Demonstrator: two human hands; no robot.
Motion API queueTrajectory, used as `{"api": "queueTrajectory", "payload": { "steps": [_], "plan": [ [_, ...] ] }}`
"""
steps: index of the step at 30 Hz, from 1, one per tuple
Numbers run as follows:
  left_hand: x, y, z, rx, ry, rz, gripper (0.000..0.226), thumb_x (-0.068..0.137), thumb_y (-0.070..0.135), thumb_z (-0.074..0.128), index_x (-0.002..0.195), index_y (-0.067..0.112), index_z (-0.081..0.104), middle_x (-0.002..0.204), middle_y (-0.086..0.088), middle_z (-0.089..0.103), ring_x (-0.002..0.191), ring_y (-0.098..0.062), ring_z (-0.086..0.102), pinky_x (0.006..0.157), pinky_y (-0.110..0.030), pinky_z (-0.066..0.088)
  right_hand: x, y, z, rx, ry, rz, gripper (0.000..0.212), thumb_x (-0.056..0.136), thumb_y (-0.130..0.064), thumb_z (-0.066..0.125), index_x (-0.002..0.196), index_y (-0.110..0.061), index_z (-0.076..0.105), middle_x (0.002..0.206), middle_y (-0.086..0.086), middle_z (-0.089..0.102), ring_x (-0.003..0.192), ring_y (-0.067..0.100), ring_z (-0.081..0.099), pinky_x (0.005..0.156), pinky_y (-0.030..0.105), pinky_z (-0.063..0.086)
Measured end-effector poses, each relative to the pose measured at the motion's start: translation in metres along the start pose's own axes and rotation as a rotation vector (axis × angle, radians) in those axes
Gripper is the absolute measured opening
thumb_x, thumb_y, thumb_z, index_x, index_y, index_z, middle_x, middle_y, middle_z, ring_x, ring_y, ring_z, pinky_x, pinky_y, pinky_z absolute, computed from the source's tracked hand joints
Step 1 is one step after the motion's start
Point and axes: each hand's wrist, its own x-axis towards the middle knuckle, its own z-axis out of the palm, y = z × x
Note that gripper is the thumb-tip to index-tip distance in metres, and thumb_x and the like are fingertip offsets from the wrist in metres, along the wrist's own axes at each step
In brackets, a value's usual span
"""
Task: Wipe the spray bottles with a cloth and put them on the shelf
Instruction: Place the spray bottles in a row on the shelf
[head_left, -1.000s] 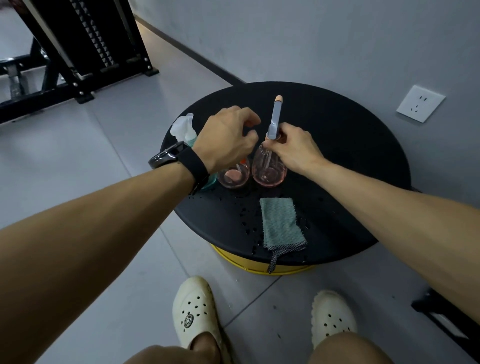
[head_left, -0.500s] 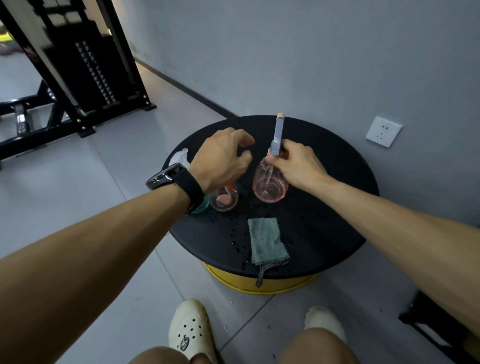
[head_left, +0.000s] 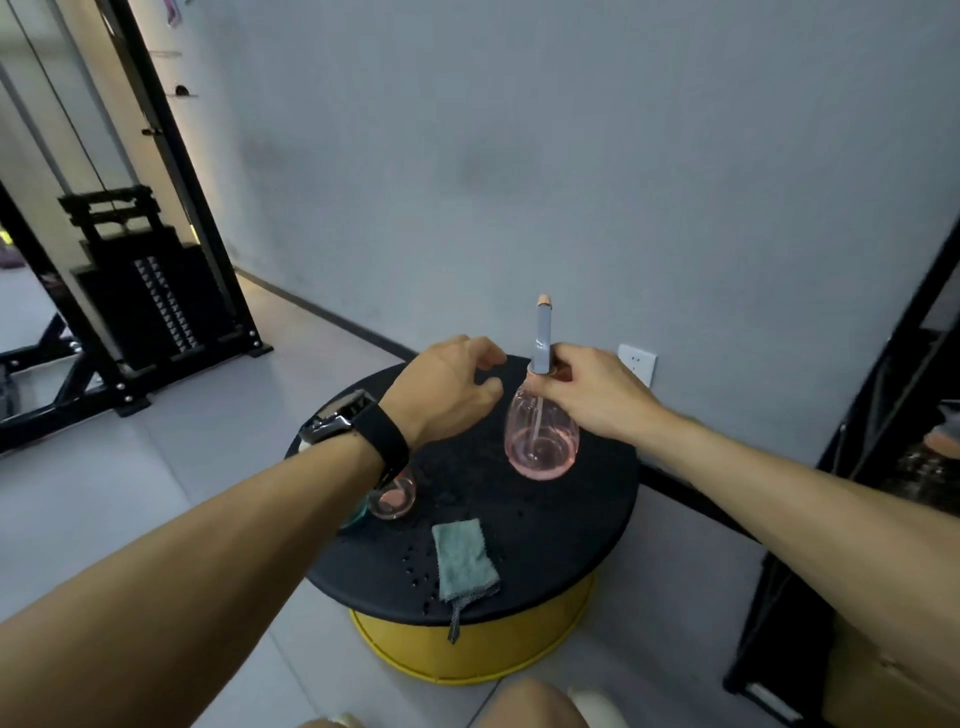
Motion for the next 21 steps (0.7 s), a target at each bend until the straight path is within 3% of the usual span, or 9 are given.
{"api": "queueTrajectory", "payload": {
  "steps": [4, 11, 15, 21],
  "plan": [
    [-0.009, 0.034, -0.015, 0.011, -0.001, 0.051, 0.035, 0.096, 0.025, 0.055, 0.130, 0.015, 0.059, 0.129, -0.003, 0.062, 0.116, -0.015, 0.058, 0.094, -0.020, 0.040, -0.030, -0.006, -0.038, -0.011, 0.016, -0.004, 0.020, 0.088, -0.041, 0.065, 0.102, -0.026, 0.065, 0.095, -0.010, 0.068, 0.087, 0.010, 0.065, 0.079, 0.033, 0.053],
    [-0.014, 0.088, -0.037, 0.057, -0.006, 0.126, 0.036, 0.097, 0.027, 0.053, 0.131, 0.018, 0.058, 0.130, -0.001, 0.060, 0.117, -0.015, 0.056, 0.098, -0.026, 0.043, -0.080, -0.015, -0.093, -0.066, 0.026, -0.010, 0.014, 0.087, -0.041, 0.066, 0.094, -0.028, 0.064, 0.090, -0.011, 0.066, 0.080, 0.005, 0.063, 0.070, 0.026, 0.050],
    [-0.013, 0.120, -0.042, 0.056, -0.011, 0.181, 0.036, 0.097, 0.027, 0.052, 0.132, 0.020, 0.057, 0.131, 0.001, 0.059, 0.118, -0.014, 0.055, 0.096, -0.023, 0.041, -0.103, -0.015, -0.121, -0.079, 0.051, -0.003, 0.011, 0.088, -0.038, 0.066, 0.090, -0.028, 0.061, 0.082, -0.014, 0.061, 0.071, 0.001, 0.058, 0.059, 0.020, 0.039],
    [-0.010, 0.169, -0.036, 0.029, -0.025, 0.274, 0.036, 0.097, 0.026, 0.052, 0.132, 0.019, 0.057, 0.131, 0.001, 0.059, 0.119, -0.015, 0.054, 0.095, -0.022, 0.039, -0.136, -0.002, -0.165, -0.138, 0.113, 0.032, 0.011, 0.088, -0.040, 0.066, 0.088, -0.030, 0.061, 0.077, -0.016, 0.059, 0.069, -0.001, 0.055, 0.057, 0.020, 0.035]
  ]
}}
